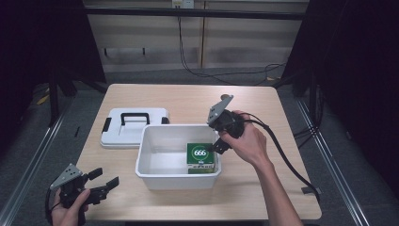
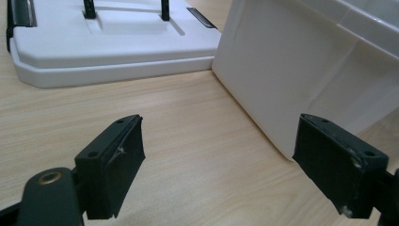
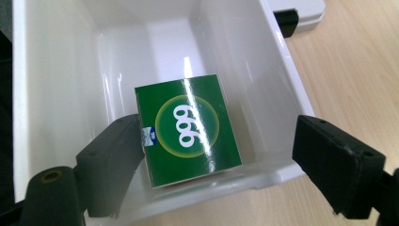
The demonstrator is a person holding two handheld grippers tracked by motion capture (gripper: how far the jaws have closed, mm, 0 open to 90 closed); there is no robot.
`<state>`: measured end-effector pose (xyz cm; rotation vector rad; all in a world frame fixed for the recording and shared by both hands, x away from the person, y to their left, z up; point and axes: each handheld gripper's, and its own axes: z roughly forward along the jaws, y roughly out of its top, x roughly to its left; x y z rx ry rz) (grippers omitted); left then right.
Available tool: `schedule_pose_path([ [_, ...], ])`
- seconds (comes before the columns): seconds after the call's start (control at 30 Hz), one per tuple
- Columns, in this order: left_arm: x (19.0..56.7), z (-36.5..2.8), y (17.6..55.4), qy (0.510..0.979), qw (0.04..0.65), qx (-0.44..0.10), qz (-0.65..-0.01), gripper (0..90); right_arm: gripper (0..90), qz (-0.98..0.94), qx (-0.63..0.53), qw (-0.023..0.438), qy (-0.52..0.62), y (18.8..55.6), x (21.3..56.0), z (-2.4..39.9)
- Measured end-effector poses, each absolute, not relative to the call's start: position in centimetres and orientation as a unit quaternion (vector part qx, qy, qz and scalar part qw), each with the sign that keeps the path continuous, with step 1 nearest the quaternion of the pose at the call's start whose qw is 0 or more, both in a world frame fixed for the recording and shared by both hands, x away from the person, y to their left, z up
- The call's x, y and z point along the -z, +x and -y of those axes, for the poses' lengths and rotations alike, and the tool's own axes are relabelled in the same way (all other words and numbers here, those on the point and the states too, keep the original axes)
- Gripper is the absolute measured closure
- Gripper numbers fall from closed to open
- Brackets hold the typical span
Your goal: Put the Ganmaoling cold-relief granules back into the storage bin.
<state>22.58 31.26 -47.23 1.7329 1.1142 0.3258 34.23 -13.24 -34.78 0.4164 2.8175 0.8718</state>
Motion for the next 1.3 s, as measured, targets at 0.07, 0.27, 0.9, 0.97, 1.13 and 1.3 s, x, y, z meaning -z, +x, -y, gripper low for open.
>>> schedule_pose_path([
  [0.07,47.2,-31.3,22.6,0.718,0.504,-0.136,-0.461,16.3,16.2,-0.937,-0.309,0.078,0.140,33.7,34.7,14.0],
  [0.27,47.2,-31.3,22.6,0.716,0.504,-0.138,-0.463,16.3,16.5,-0.918,-0.347,0.105,0.161,32.5,34.5,16.0],
  [0.9,47.2,-31.4,22.6,0.715,0.502,-0.139,-0.465,16.3,16.5,-0.881,-0.387,0.142,0.232,28.7,36.7,22.8],
  [0.97,47.2,-31.4,22.6,0.715,0.503,-0.140,-0.466,16.3,16.5,-0.880,-0.384,0.144,0.240,28.3,37.1,23.5],
  [1.13,47.2,-31.4,22.6,0.716,0.501,-0.140,-0.465,16.3,16.5,-0.870,-0.393,0.146,0.259,27.6,37.9,25.4],
  [1.3,47.2,-31.3,22.5,0.716,0.501,-0.140,-0.466,16.3,16.5,-0.853,-0.411,0.153,0.283,27.4,39.5,27.1],
])
